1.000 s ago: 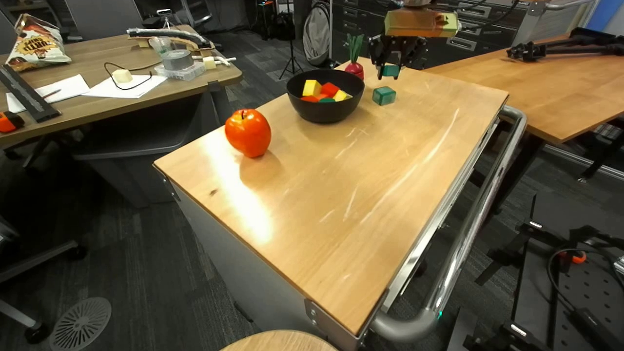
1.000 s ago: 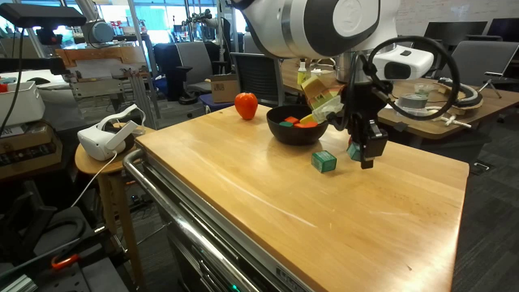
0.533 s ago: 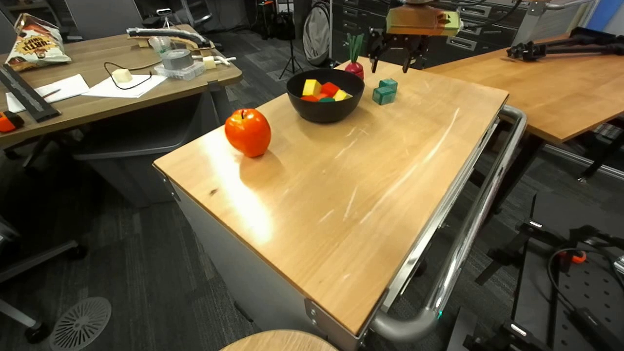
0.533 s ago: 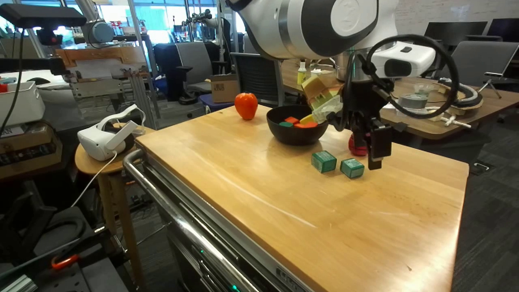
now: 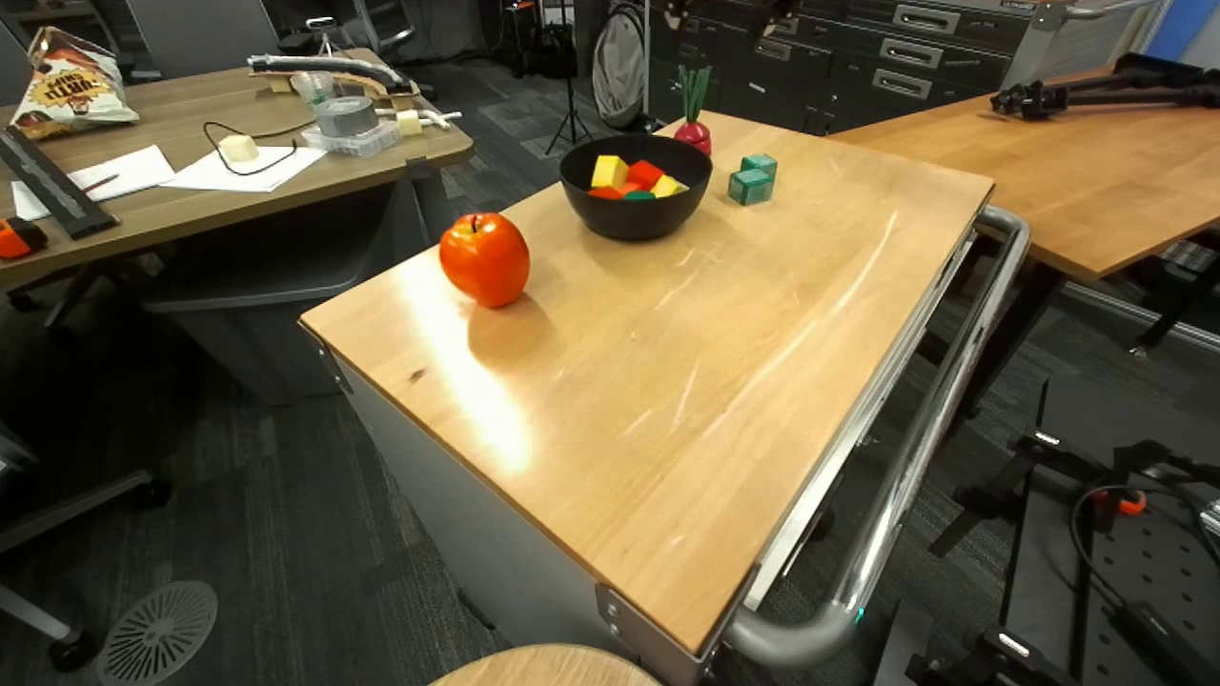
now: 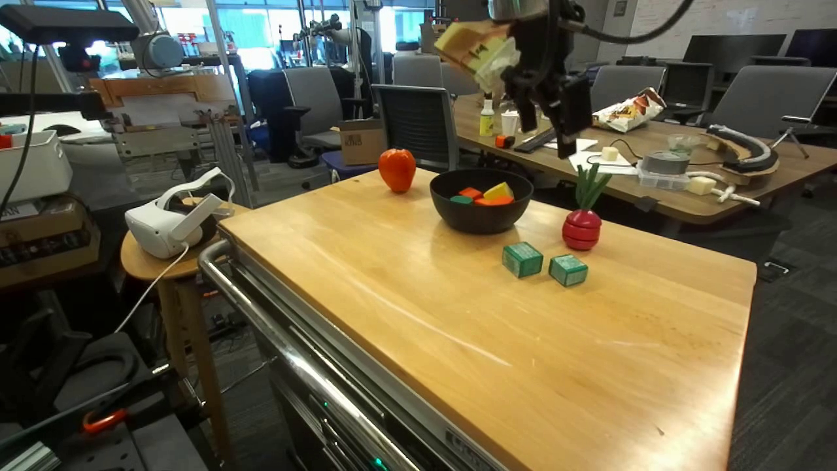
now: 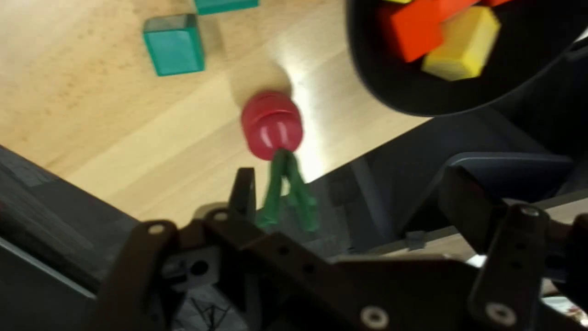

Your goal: Take most of the objects from the bowl one at a time and put them on the table, then move the apple to the right, then take the block from the bowl and put it on the table

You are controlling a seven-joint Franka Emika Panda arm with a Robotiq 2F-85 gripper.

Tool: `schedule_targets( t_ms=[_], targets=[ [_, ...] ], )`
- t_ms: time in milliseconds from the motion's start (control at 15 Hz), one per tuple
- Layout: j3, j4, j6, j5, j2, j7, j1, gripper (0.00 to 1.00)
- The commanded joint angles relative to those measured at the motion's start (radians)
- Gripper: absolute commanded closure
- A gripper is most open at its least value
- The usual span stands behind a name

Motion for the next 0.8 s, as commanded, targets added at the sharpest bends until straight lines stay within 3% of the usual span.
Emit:
schedule_targets(
  t_ms=[0,200,267,733],
  targets=[
    [0.09,0.052,-0.039,0.102,0.008,-0.151,0.021,0.0],
    [0.117,0.108,-0.071,0.044,0.071,-0.17,0.053,0.0],
    [0.108,0.044,-0.044,0.063,0.022,-0.134,0.048,0.0],
    [0.137,0.087,-0.079,0.128,0.104,-0.188,0.043,0.0]
  ],
)
